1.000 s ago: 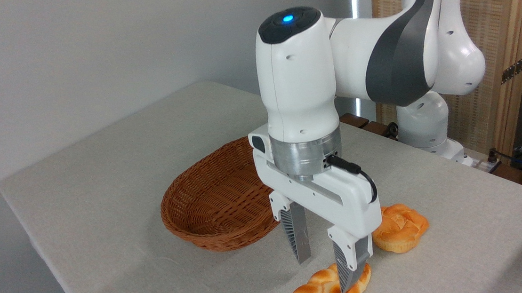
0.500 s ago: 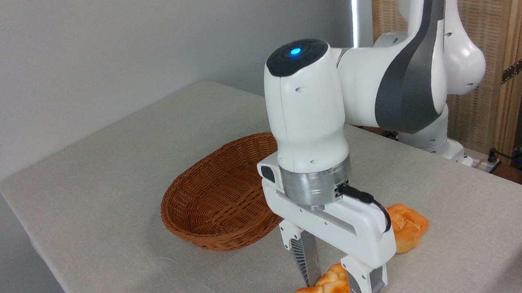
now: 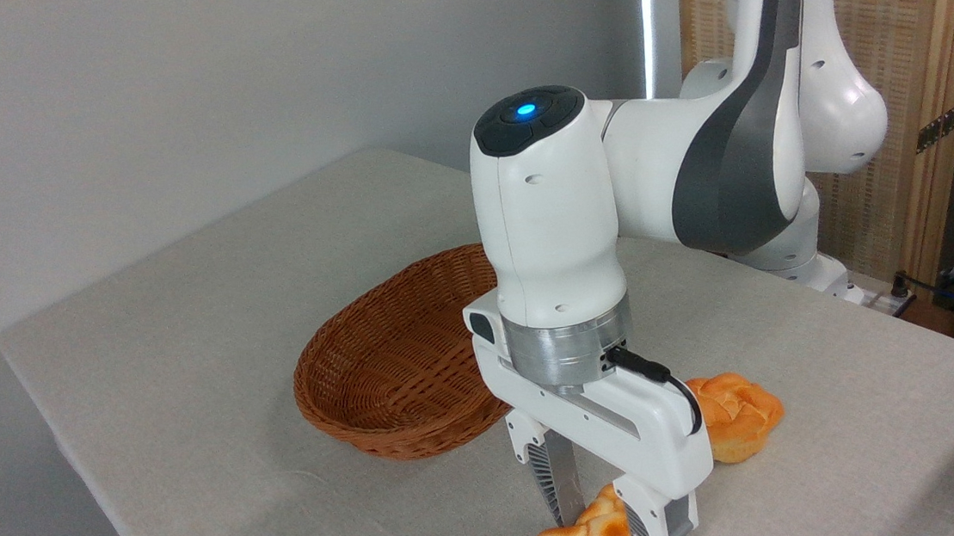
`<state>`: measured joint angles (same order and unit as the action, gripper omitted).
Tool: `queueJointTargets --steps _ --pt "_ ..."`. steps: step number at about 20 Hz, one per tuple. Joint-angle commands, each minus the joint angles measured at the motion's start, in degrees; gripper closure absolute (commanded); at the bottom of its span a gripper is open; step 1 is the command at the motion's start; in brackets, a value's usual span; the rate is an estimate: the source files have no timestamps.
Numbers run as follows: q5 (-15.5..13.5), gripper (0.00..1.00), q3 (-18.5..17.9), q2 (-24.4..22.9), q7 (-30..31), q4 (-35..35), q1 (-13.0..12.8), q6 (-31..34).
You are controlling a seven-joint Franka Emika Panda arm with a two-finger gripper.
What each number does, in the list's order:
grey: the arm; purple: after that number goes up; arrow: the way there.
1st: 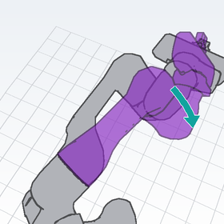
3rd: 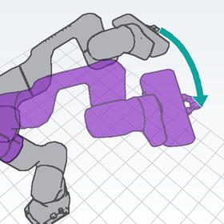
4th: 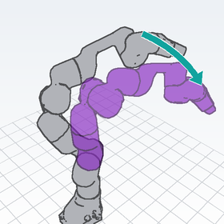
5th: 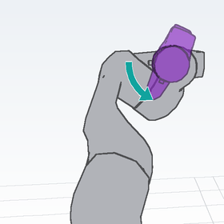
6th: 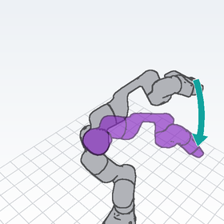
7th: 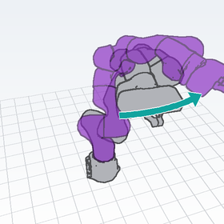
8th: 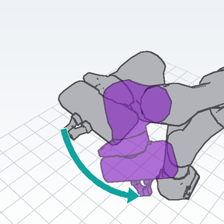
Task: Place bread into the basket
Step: 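Lower the gripper onto the braided roll and close on it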
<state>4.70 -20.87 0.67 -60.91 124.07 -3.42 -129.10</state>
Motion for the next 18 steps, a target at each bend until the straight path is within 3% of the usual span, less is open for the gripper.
queueJointTargets --steps 1,4,7,18 --pt "0.75 0.66 -0.23 2.23 -0.71 0.12 0.08 -0.89" --pt "0.75 0.66 -0.23 2.58 -0.79 0.12 0.08 -0.98" --pt "0.75 0.73 -0.05 2.85 -0.79 0.04 0.08 -0.98" --pt "-0.38 0.73 0.30 2.76 -0.79 -0.66 0.17 -0.80"
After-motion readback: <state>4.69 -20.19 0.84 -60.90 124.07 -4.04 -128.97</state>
